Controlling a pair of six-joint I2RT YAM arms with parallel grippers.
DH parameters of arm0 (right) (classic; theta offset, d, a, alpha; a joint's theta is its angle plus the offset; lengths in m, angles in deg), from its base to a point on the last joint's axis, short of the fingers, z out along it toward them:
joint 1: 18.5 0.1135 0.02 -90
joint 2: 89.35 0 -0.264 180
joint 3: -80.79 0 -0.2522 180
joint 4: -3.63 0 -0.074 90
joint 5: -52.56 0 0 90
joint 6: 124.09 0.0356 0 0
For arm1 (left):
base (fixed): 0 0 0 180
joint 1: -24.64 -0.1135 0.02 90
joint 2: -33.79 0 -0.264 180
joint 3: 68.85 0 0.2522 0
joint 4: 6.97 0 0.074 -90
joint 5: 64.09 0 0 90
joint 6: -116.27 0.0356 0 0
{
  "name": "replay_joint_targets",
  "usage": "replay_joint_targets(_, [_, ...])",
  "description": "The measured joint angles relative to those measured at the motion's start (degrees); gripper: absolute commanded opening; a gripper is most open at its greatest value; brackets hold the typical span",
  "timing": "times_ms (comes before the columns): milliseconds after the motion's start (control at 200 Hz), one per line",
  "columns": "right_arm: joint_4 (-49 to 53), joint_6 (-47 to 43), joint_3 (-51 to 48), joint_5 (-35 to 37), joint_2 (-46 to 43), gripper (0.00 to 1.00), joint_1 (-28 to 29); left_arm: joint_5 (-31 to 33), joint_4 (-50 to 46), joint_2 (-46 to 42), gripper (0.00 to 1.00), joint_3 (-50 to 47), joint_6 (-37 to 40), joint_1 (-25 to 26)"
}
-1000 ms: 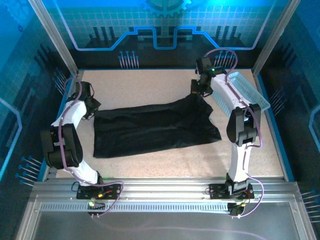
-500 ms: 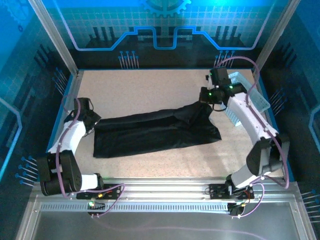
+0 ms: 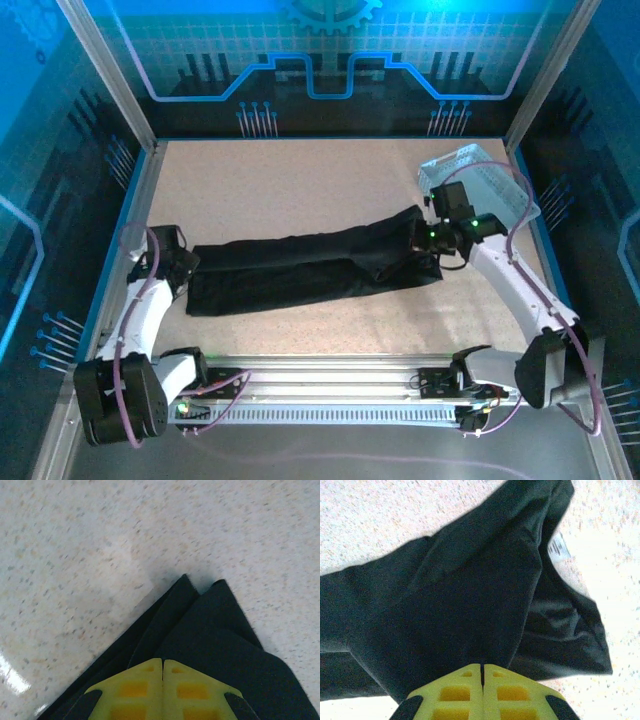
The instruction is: Fold the inside-out t-shirt
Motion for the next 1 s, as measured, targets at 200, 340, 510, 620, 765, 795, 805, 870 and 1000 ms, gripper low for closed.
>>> replay_joint_targets(200, [0.3,2.1,-6.3,1.7,-5.2,0.00,0.0,0.1,-2.1,-6.6,0.00,-5.1,-3.0,0.0])
replay_joint_targets(340, [-1.1,3.6,-10.3,1.7,-6.7,0.00,0.1,0.2,-3.1,-8.5,0.00,-6.1,-4.2,0.0])
replay_joint_targets(510, [-3.5,5.2,-15.5,2.3,-4.5,0.05,0.4,-1.4,-2.1,-8.1,0.11,-9.6,-6.1,0.0])
replay_joint_targets(620, [-5.0,5.9,-17.1,3.2,-3.7,0.17,0.4,-2.5,-2.2,-7.2,0.12,-11.5,-7.1,-0.1])
replay_joint_targets(765, [-6.7,6.0,-17.2,4.4,-2.8,0.34,0.3,-3.4,-2.0,-6.6,0.37,-11.4,-6.8,-0.1])
replay_joint_targets(795, [-6.9,5.8,-17.2,4.5,-2.8,0.42,0.2,-3.5,-2.2,-6.6,0.42,-11.2,-7.1,-0.2])
replay_joint_targets(805, [-6.9,6.0,-17.2,4.5,-2.8,0.44,0.2,-3.5,-2.3,-6.7,0.43,-11.1,-6.7,-0.2])
replay_joint_targets(870, [-6.5,5.2,-16.4,4.8,-2.8,0.56,-0.1,-3.5,-3.2,-7.1,0.48,-10.0,-6.5,-0.3])
replay_joint_targets(1000, [-5.3,3.0,-11.9,5.9,-2.7,0.60,-0.1,-2.1,-5.9,-10.5,0.55,-5.3,-4.8,-0.3])
